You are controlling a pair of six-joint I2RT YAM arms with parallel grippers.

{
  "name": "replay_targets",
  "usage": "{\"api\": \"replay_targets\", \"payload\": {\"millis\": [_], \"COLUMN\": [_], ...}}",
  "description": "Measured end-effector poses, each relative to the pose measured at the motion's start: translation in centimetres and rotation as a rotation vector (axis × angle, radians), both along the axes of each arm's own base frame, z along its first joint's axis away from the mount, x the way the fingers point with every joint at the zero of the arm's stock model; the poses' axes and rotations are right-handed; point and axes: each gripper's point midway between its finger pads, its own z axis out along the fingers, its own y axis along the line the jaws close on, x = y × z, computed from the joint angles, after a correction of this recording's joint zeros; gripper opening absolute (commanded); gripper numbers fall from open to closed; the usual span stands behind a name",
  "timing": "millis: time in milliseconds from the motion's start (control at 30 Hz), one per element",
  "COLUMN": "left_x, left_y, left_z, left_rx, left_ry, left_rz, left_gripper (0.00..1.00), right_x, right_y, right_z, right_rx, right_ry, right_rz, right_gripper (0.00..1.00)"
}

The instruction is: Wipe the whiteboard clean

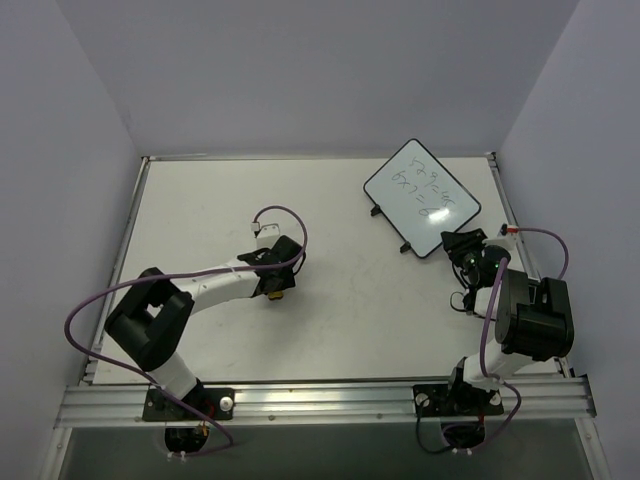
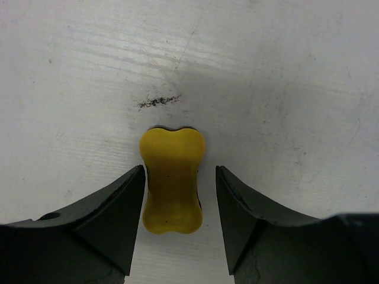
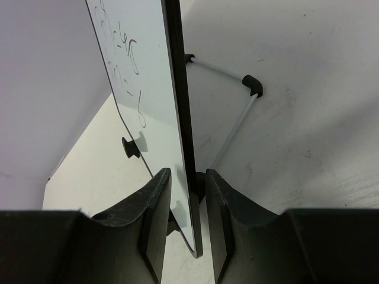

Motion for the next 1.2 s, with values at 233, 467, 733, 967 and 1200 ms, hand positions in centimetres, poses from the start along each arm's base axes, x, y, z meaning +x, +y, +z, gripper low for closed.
{"api": "replay_targets", "payload": {"millis": [233,467,733,967,1200], "left_x": [0.07,0.11,0.04,0.23,0.44], "left_y": [-0.08,-0.09,0.17,0.11,0.07], "left_z": [-0.07,-0.16,-0.71,-0.82,-0.76], "left_rx": [-0.007,-0.012,-0.013,-0.022,-0.027], "left_ry": [-0.002,-0.004,0.005,0.0,-0.007], "left_rz": [0.008,0.012,0.017,0.019,0.019], "left_gripper": [0.59,0.52,0.43,0.04,0.02], "right_x": [0.0,0.0,-0.02,-0.03,-0.03], "right_y": [-0.01,-0.03,-0.05,-0.21,-0.26], "right_z": [0.0,0.0,-0.01,-0.01,0.01], "right_rx": [0.001,0.001,0.001,0.005,0.006], "right_ry": [0.0,0.0,0.0,0.001,0.0], "right_rz": [-0.001,-0.001,-0.001,-0.006,-0.008], "right_gripper": [0.26,0.26,0.26,0.25,0.26]}}
